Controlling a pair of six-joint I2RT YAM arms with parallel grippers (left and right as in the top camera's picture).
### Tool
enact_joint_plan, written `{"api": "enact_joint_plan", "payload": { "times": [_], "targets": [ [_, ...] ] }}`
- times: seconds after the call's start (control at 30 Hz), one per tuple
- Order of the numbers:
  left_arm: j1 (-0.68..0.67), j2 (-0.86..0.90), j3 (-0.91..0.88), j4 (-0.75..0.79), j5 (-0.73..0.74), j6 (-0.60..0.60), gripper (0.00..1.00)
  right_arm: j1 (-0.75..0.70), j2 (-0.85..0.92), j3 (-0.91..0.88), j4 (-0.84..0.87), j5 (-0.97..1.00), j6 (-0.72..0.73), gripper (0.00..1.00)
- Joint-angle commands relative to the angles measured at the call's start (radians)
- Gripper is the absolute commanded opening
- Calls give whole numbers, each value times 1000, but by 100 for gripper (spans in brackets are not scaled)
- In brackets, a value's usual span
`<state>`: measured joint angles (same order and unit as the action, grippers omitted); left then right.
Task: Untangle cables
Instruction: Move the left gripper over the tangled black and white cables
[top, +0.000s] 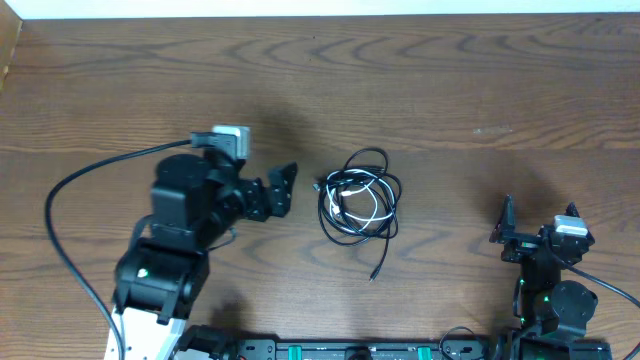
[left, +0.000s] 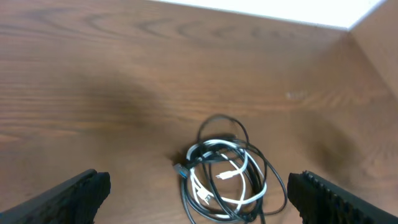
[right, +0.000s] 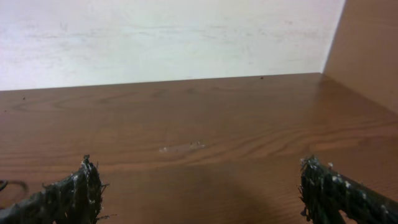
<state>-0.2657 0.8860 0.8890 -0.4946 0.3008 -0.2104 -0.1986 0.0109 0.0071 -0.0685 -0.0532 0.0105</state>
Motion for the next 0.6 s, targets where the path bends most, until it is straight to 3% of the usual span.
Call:
{"api": "enact_joint_plan", "payload": {
  "times": [0.0, 0.2, 0.57],
  "targets": [
    [-103, 55, 26, -3, -118, -3, 98, 4, -5, -2, -3, 2, -12, 99],
    [-174, 186, 26, 28, -159, -2, 98, 4, -5, -2, -4, 2, -12, 99],
    [-174, 352, 25, 51, -55, -16, 98, 4, -5, -2, -3, 2, -12, 99]
  ]
}}
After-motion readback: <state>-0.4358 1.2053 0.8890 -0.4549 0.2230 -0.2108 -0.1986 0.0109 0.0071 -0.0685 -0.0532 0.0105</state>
